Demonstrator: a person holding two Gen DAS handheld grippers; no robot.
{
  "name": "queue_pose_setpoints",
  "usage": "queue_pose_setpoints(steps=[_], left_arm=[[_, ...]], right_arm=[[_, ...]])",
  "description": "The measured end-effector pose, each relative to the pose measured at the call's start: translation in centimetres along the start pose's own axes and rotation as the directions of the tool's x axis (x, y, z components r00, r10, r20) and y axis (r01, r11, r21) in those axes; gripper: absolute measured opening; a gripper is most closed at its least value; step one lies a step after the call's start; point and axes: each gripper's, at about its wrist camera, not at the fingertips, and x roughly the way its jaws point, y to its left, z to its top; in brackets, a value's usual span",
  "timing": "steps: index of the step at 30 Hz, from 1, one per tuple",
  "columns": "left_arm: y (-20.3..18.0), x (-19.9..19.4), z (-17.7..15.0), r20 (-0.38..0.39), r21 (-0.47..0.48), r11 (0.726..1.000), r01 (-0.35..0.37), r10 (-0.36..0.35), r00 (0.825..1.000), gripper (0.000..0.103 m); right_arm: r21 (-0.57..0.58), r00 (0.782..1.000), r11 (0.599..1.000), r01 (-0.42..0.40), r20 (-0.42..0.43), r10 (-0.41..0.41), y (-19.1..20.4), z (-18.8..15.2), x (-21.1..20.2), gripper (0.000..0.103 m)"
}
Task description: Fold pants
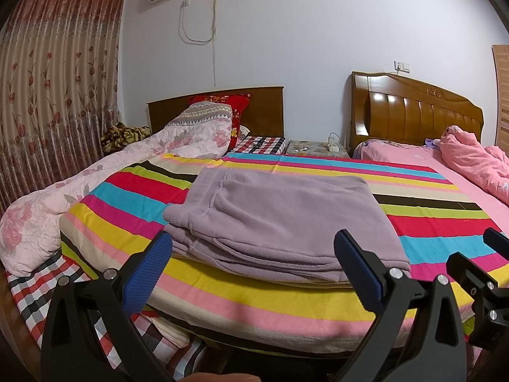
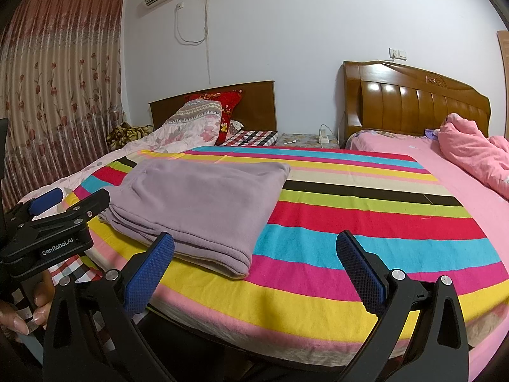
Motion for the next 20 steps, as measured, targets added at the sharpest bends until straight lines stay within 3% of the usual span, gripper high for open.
queue_pose_setpoints(steps=[20], left_arm=[[0.61, 0.38, 0.25, -0.020, -0.004, 1.000, 0.015, -0.015, 1.000, 0.102]], right_arm=[[0.001, 1.000, 1.000, -0.002, -0.001, 0.002, 0.30, -0.30, -0.29, 0.099]])
